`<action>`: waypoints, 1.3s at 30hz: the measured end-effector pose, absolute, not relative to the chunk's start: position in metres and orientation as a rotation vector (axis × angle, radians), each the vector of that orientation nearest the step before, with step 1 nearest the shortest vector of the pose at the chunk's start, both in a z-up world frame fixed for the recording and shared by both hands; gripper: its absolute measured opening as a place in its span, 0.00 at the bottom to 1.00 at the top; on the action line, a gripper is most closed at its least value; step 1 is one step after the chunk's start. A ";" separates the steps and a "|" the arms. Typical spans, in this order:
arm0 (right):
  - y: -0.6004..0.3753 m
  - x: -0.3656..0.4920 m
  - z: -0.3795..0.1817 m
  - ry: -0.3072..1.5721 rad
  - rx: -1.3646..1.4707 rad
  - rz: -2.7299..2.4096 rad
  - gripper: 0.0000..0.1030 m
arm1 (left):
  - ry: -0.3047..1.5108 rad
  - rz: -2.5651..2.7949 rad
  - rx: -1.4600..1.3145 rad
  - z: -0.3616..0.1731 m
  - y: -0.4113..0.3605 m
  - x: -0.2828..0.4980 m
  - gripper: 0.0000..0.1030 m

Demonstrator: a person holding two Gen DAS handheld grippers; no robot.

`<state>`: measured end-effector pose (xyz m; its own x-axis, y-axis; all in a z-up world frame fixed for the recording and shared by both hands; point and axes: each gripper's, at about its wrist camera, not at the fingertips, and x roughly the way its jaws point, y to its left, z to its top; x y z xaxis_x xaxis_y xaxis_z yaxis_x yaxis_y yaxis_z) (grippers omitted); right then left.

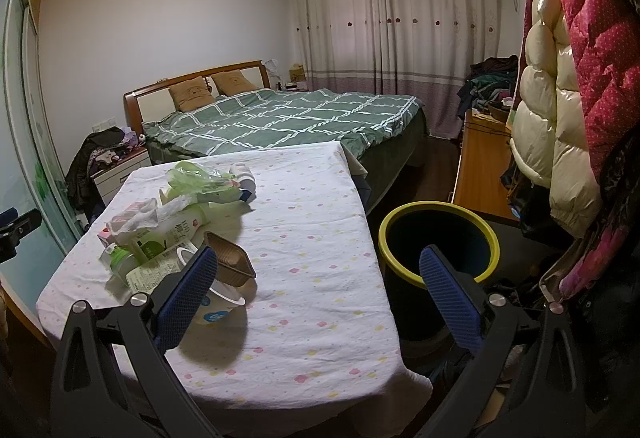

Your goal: Collect trash

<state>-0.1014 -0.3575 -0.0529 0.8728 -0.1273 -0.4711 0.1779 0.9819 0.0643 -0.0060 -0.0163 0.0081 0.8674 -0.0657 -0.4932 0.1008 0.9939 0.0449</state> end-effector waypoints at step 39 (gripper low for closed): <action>-0.216 0.117 -0.040 0.627 -0.188 0.285 0.75 | 0.586 -0.072 0.083 -0.023 -0.002 0.072 0.96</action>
<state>0.1167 -0.2160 -0.0396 0.7729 0.2049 -0.6005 -0.3181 0.9440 -0.0872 0.0723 -0.0025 -0.0231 0.8308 -0.0443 -0.5549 0.0916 0.9941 0.0578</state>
